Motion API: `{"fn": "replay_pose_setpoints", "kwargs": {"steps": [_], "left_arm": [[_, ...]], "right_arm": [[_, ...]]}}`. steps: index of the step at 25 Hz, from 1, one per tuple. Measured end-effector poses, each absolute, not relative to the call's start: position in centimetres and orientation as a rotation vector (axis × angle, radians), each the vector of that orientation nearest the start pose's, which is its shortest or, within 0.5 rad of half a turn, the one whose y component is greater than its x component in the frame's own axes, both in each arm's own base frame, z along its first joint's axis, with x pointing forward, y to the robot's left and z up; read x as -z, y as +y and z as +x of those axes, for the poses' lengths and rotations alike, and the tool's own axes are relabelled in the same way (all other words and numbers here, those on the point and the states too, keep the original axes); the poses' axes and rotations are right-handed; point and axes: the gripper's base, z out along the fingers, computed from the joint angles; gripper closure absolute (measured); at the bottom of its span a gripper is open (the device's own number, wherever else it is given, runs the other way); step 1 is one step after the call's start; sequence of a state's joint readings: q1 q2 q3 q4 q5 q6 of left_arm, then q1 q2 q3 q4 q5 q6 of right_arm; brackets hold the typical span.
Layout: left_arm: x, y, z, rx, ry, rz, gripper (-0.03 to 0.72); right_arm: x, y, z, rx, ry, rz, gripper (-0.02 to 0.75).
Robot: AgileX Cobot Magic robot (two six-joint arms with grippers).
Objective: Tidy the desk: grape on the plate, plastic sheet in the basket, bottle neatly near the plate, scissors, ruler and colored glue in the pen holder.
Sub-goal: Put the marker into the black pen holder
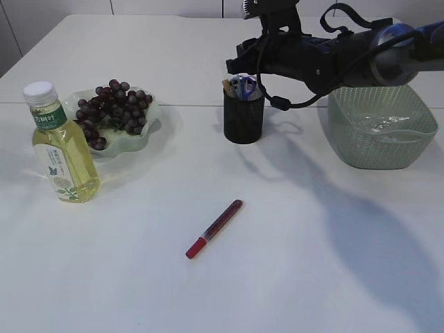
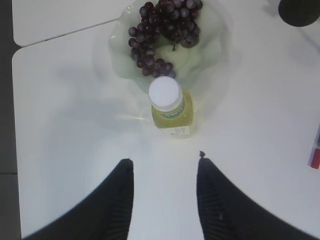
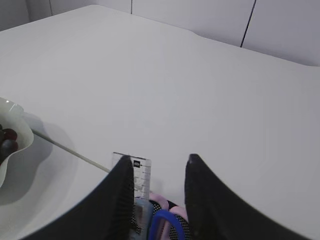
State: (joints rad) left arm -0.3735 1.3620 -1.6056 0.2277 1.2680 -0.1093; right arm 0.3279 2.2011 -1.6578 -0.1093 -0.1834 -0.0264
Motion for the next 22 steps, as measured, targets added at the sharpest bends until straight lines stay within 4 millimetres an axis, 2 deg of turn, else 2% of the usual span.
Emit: {"fn": "replay_pose_setpoints", "kwargs": {"steps": [5, 9, 14, 22], "left_arm": [[-43.8, -7.7, 25.1, -0.095, 2.451, 0.321, 0.381], [-43.8, -7.7, 25.1, -0.095, 2.451, 0.321, 0.381], [-43.8, -7.7, 25.1, -0.095, 2.451, 0.321, 0.381], [-43.8, -7.7, 25.1, -0.095, 2.451, 0.321, 0.381]], "right_arm": [[-21.2, 16.9, 49.2, -0.148, 1.807, -0.444, 0.456], [-21.6, 16.6, 48.7, -0.152, 1.904, -0.424, 0.455], [-24.7, 16.1, 47.6, -0.202, 2.026, -0.327, 0.454], [-29.4, 16.0, 44.5, -0.353, 2.249, -0.223, 0.454]]}}
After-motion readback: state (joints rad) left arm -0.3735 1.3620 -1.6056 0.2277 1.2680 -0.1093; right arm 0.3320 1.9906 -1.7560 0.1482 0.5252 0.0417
